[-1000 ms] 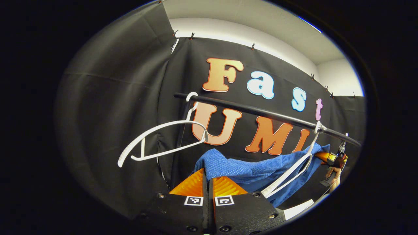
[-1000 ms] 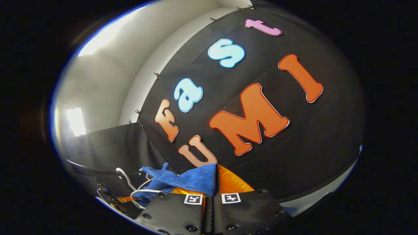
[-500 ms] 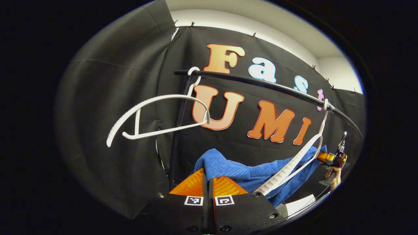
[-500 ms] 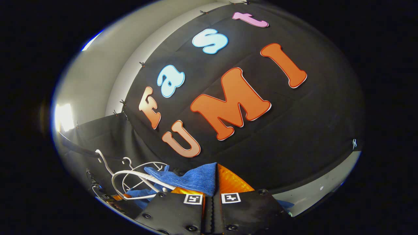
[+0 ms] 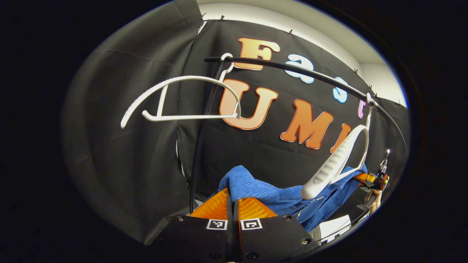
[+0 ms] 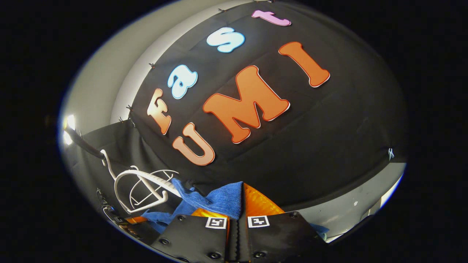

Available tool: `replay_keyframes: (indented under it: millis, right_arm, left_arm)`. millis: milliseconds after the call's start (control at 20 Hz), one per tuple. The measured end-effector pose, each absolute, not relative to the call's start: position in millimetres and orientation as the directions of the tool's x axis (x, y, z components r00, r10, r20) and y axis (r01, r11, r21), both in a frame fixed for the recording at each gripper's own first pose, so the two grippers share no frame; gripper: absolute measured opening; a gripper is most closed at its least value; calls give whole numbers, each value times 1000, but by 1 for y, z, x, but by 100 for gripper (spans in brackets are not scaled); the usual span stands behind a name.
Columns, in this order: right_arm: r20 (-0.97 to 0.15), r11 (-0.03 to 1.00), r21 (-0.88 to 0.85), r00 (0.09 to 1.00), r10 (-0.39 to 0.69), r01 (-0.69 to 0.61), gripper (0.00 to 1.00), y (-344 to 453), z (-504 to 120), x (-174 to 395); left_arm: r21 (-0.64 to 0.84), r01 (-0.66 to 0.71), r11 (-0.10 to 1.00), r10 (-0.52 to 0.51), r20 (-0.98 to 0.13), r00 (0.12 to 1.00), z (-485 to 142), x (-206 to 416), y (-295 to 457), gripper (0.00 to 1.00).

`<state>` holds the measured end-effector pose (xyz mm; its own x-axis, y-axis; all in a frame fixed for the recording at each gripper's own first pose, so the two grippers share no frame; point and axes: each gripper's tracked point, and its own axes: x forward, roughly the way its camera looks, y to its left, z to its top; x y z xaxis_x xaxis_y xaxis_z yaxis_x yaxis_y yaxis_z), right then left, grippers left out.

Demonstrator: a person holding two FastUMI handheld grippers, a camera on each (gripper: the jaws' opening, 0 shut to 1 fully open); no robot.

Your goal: Grasp the clothes on the hanger with both hands and then place them into the laundry hamper below.

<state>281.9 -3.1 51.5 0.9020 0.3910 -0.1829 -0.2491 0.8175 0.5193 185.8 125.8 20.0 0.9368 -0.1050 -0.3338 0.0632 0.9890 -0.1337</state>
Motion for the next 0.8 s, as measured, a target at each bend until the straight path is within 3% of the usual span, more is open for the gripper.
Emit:
replay_keyframes:
  millis: [800]
  right_arm:
    - [-277,861,476,899,340,-179,8,12,-9,219]
  left_arm:
    - [-102,183,978,-209,-404,890,-28,144,58,0]
